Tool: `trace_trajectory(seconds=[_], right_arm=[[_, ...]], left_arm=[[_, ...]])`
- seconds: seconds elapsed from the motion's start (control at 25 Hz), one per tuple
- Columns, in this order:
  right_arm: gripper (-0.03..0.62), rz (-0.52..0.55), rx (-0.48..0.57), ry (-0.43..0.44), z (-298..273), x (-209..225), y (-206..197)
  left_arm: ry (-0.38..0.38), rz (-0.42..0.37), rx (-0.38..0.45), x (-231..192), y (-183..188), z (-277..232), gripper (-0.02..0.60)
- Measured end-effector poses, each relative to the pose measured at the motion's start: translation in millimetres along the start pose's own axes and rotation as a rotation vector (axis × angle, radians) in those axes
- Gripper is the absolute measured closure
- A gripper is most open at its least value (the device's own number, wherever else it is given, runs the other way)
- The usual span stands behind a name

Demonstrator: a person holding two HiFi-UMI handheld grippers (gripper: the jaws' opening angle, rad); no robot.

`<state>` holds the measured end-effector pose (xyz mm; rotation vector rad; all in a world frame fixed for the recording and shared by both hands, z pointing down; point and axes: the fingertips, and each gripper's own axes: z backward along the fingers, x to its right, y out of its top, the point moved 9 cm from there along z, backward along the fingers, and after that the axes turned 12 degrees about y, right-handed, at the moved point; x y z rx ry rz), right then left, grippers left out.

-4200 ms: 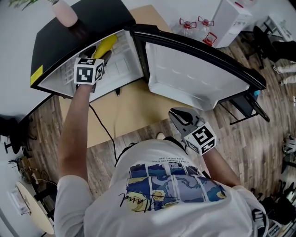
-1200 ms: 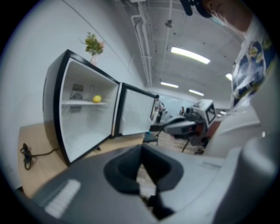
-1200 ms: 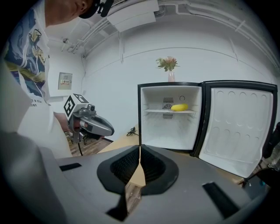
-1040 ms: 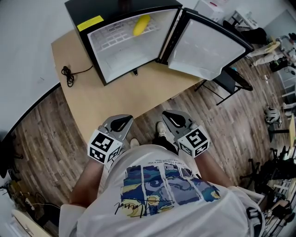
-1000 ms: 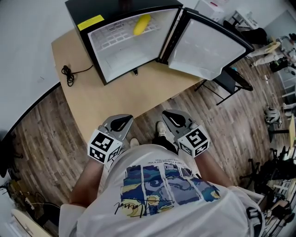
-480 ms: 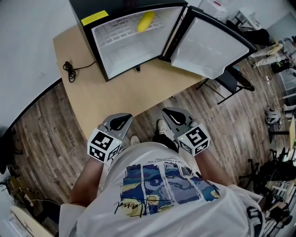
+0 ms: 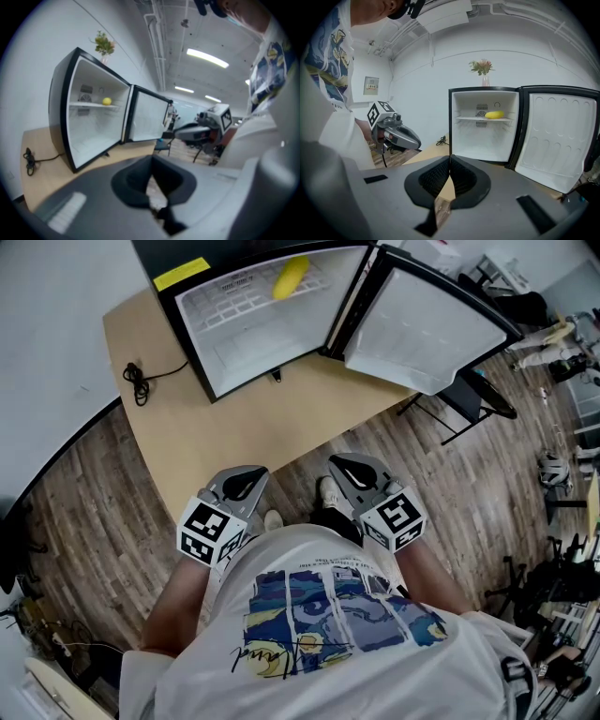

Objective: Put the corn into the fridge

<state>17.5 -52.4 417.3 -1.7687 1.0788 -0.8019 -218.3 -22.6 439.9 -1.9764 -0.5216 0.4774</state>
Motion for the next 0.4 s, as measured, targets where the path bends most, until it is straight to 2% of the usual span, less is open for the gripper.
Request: trace_trajectory(seconds=[0.4], right_arm=[[0.582,-0.006,0.002,0.002,13,25,-1]], left_arm=[[0.017,-0.007,-0.009,7,14,-21,0.572]])
